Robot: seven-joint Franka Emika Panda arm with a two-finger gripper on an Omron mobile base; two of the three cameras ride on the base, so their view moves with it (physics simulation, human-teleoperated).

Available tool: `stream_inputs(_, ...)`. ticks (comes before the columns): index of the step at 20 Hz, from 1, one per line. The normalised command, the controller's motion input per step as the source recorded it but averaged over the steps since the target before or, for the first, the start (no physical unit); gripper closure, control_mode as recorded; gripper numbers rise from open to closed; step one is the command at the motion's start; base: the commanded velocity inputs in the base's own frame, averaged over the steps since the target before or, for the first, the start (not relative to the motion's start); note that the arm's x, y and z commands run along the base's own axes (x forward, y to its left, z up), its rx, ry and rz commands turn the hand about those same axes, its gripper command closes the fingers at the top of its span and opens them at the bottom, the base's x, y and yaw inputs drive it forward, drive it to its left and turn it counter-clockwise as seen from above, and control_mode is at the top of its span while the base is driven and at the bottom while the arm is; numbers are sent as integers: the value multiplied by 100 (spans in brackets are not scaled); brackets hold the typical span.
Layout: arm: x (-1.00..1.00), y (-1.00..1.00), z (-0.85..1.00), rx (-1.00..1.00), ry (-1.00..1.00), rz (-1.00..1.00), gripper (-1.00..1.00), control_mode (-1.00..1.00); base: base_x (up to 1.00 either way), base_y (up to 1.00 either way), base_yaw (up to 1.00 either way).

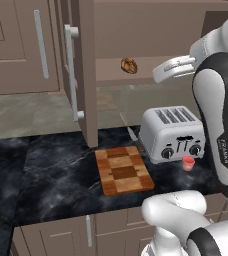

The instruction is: Pick the bread, place it on the cutting board, pick the jam, place it on the counter, and close the cabinet.

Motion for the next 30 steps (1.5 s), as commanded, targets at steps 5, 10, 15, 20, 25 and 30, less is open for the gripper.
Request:
stream_inputs(5, 44, -1, -12, 0, 0, 0, -100, -100, 0, 0, 0)
stream_inputs(10, 31, -11, -25, 5, -2, 0, -100, -100, 0, 0, 0)
stream_inputs(15, 24, -13, -25, 7, -8, 0, -100, -100, 0, 0, 0)
stream_inputs(20, 18, -2, -7, 3, -11, 0, -100, -100, 0, 0, 0)
stream_inputs(25, 35, 0, 0, 0, -5, 0, -100, -100, 0, 0, 0)
stream_inputs(30, 49, 0, 8, 0, 2, 0, -100, -100, 0, 0, 0)
